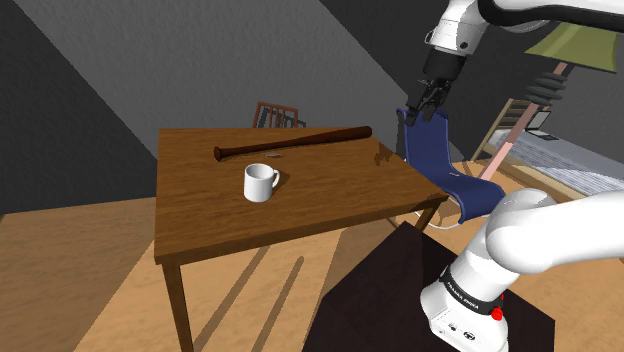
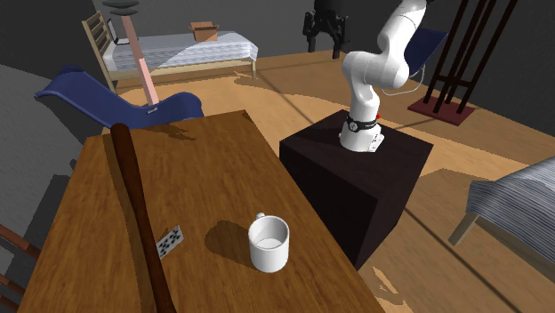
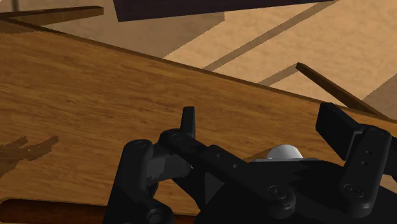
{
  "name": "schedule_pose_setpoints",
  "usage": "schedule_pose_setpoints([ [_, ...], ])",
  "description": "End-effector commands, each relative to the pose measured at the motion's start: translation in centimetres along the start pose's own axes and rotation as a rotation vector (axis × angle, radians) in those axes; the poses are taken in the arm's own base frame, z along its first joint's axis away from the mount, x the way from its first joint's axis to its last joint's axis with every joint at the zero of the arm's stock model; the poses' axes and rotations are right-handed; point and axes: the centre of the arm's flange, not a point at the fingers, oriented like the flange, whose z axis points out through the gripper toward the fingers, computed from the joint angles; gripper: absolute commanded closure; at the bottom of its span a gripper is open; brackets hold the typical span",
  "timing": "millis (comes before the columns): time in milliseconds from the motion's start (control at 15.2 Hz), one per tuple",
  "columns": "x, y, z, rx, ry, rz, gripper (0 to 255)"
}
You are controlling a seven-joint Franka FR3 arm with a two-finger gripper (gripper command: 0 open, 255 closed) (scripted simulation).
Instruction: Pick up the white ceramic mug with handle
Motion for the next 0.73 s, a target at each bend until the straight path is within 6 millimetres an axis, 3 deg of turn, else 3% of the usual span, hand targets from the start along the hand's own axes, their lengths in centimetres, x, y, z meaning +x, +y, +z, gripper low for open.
schedule_pose_setpoints([
  [0,0.0,0.0,0.0,0.0,0.0,0.0,0],
  [660,8.9,-6.2,7.5,-0.001,0.004,0.004,0],
])
